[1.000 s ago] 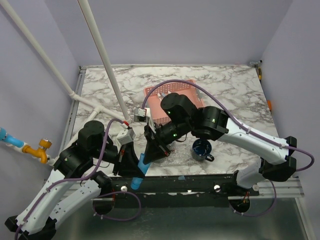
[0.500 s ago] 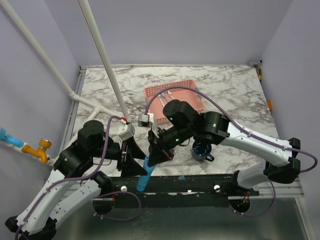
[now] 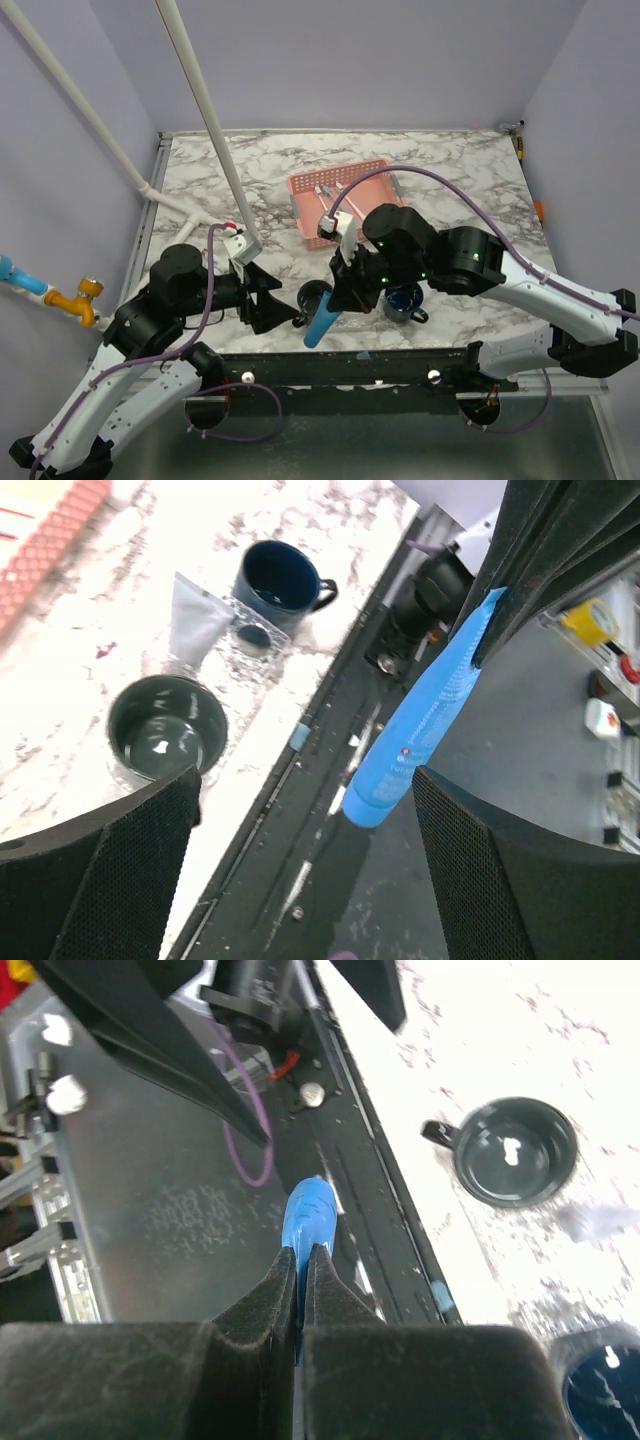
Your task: Prepare toiletry sets of a toothbrush and toothpaste on the tray
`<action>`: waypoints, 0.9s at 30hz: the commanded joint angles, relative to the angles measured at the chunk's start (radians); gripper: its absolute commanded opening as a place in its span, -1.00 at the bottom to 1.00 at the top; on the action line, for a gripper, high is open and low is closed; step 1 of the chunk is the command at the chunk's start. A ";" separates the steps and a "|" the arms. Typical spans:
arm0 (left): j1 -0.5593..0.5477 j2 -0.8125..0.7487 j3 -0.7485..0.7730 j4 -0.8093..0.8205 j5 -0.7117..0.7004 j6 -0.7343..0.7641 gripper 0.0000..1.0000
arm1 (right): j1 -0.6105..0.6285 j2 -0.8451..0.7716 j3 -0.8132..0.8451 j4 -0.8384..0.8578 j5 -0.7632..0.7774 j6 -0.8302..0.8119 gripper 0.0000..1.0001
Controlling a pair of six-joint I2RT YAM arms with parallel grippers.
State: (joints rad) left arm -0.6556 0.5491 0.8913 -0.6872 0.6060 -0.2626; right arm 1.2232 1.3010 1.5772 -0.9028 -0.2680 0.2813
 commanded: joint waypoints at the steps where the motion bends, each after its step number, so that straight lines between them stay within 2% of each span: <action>1: 0.002 -0.030 -0.026 0.029 -0.164 -0.010 0.74 | 0.004 -0.039 0.035 -0.127 0.177 0.058 -0.99; 7: 0.002 -0.052 -0.051 0.039 -0.256 -0.015 0.77 | 0.005 -0.062 0.067 -0.232 0.349 0.117 -0.99; 12: 0.003 -0.079 -0.076 0.053 -0.314 -0.020 0.91 | 0.004 -0.045 0.093 -0.318 0.504 0.176 -0.99; 15: 0.001 -0.089 -0.088 0.064 -0.341 -0.018 0.98 | 0.005 -0.035 0.094 -0.339 0.588 0.214 -0.99; 27: 0.003 -0.132 -0.160 0.129 -0.425 -0.012 0.98 | 0.003 0.066 0.056 -0.350 0.780 0.303 -0.99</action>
State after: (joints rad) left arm -0.6556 0.4339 0.7586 -0.6033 0.2298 -0.2768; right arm 1.2232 1.3499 1.6447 -1.2537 0.4099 0.5411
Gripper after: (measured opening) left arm 0.987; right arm 0.032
